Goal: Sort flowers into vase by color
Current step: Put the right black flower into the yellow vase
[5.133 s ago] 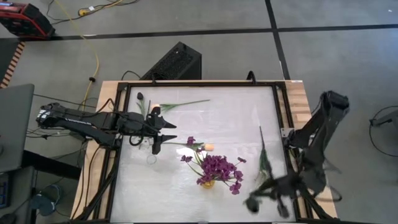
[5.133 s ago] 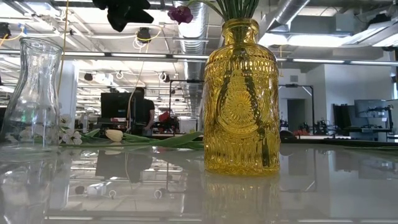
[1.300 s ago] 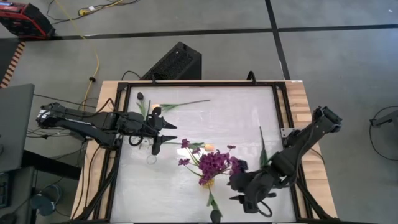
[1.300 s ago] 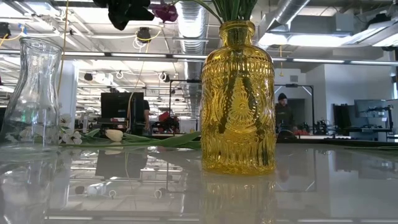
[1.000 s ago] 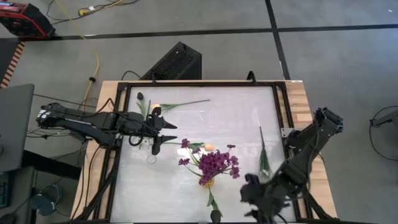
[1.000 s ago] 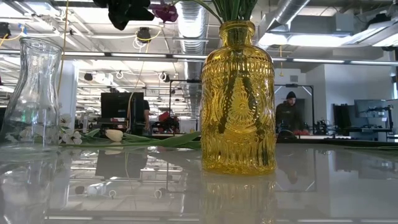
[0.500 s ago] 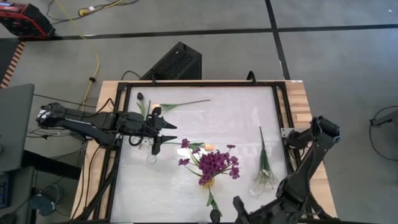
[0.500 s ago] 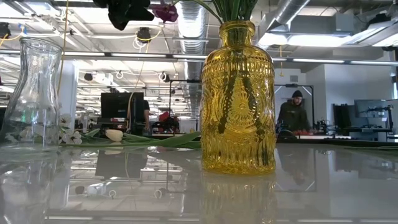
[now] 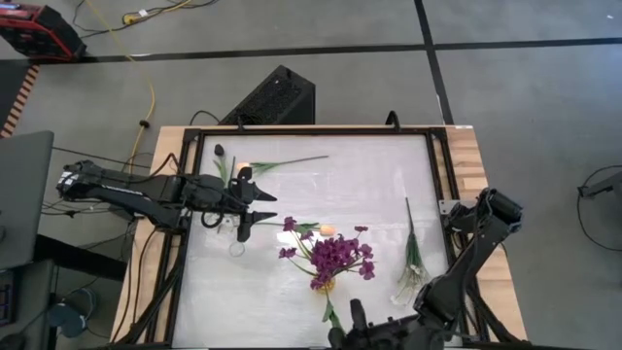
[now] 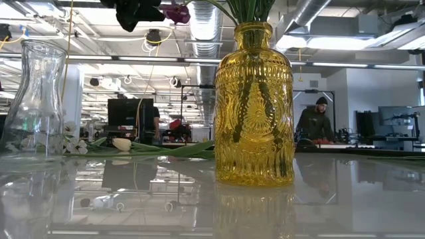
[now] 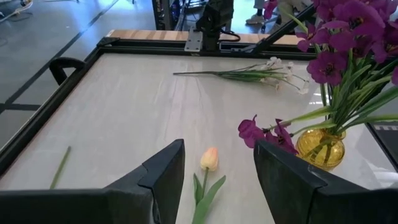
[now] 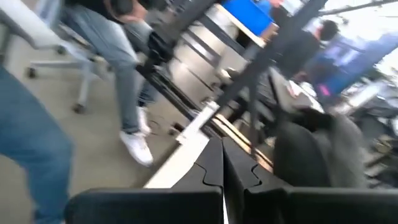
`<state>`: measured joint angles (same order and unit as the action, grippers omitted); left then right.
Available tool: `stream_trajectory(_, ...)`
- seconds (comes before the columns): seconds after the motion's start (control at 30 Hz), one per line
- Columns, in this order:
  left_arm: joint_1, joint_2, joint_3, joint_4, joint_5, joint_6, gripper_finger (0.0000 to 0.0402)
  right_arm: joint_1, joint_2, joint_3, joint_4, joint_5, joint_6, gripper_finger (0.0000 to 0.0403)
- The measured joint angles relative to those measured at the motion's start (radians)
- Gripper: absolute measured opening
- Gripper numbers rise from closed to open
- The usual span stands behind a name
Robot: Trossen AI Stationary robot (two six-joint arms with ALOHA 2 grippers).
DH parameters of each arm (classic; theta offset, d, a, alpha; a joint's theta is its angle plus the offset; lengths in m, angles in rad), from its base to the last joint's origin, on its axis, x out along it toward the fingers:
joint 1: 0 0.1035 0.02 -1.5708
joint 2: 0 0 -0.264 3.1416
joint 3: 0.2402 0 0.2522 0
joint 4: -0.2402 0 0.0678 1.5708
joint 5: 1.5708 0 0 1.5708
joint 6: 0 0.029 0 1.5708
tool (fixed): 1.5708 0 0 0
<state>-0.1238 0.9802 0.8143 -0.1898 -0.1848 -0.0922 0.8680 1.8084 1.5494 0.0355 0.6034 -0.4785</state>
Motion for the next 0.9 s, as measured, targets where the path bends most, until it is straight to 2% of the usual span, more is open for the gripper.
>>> stream_trajectory(0.23, 0.0, 0.0, 0.0, -0.002, 0.002, 0.001, 0.0181, -0.062, -0.001, 0.002, 0.018, 0.218, -0.009, 0.0019)
stream_trajectory(0.47, 0.0, 0.0, 0.0, -0.013, 0.002, 0.004, 0.0181, -0.105, -0.001, 0.002, 0.023, 0.379, -0.028, 0.0019)
stream_trajectory(0.6, 0.0, 0.0, 0.0, -0.035, 0.003, 0.005, 0.0181, -0.098, -0.005, 0.002, -0.049, 0.457, -0.026, 0.0019)
stream_trajectory(0.77, 0.0, 0.0, 0.0, -0.045, 0.003, 0.005, 0.0181, -0.083, -0.022, 0.002, -0.183, 0.463, 0.122, 0.0019)
stream_trajectory(0.9, 0.0, 0.0, 0.0, -0.044, 0.003, 0.005, 0.0181, -0.085, -0.023, 0.002, -0.255, 0.364, 0.231, 0.0019)
